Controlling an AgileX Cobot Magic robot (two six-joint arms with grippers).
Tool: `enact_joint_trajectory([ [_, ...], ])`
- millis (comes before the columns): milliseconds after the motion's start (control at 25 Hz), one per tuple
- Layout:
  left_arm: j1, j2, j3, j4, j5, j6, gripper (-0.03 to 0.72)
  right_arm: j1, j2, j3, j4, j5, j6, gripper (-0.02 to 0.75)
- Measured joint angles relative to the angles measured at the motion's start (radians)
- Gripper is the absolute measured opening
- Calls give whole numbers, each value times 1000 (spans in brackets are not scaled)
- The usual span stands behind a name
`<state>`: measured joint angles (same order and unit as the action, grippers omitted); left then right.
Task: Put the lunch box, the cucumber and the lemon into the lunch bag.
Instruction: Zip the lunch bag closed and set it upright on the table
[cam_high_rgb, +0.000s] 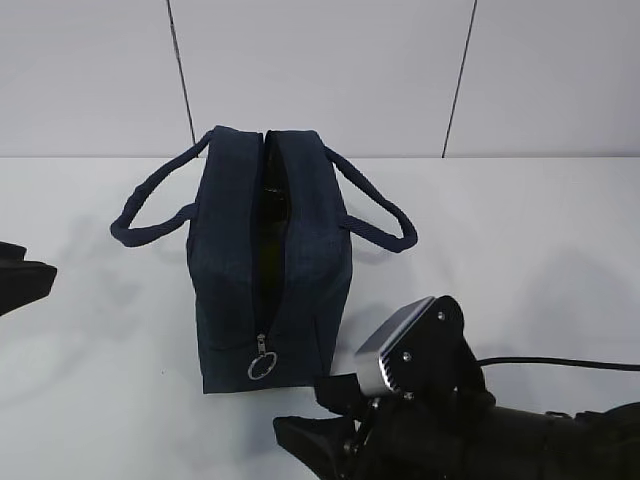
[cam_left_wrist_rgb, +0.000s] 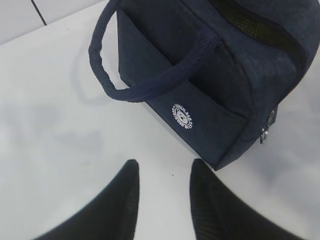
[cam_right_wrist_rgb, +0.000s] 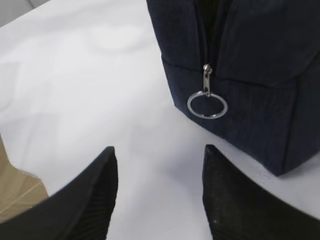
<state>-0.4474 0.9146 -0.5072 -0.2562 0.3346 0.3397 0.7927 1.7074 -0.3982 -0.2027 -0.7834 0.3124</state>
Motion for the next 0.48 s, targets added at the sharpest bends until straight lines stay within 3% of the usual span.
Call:
enact_joint_trajectory([
  [480,0,0,0,-6,0,0,252,0,87,-69,-6,-71,66,400],
])
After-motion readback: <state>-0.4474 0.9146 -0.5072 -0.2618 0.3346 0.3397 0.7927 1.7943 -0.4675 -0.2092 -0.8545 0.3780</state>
